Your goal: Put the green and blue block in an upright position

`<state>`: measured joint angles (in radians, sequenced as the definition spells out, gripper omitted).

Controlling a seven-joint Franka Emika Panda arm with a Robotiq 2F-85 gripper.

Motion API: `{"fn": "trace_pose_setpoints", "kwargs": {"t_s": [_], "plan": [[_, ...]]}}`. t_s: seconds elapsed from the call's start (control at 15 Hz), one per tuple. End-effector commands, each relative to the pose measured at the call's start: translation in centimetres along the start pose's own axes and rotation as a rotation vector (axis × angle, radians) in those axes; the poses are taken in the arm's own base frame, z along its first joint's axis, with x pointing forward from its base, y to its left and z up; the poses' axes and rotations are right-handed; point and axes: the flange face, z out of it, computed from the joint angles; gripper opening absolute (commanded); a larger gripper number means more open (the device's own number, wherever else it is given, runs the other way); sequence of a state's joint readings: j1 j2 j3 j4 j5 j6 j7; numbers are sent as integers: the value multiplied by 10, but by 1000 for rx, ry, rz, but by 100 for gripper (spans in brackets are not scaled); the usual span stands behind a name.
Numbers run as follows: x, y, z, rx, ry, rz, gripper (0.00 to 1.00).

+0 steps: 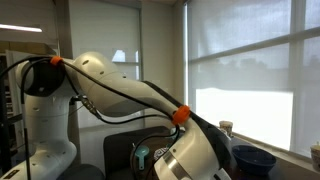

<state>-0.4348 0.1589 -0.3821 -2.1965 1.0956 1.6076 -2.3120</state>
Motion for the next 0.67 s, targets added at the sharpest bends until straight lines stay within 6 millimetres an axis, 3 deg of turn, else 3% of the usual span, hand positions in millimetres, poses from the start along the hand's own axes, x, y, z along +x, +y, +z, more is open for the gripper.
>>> {"fn": "trace_pose_setpoints", "kwargs": {"t_s": [0.0, 0.07, 0.13, 0.2, 0.27, 0.4, 0.6], "plan": [[-9, -2, 0, 0, 41, -2, 8], [-10, -2, 0, 3, 39, -2, 8], [-10, -2, -1, 4, 38, -2, 21], [-11, -2, -2, 5, 36, -5, 37], [-11, -2, -3, 3, 35, -6, 59], [-12, -1, -5, 0, 28, -9, 63], [-10, -1, -9, -6, 32, -19, 82]]}}
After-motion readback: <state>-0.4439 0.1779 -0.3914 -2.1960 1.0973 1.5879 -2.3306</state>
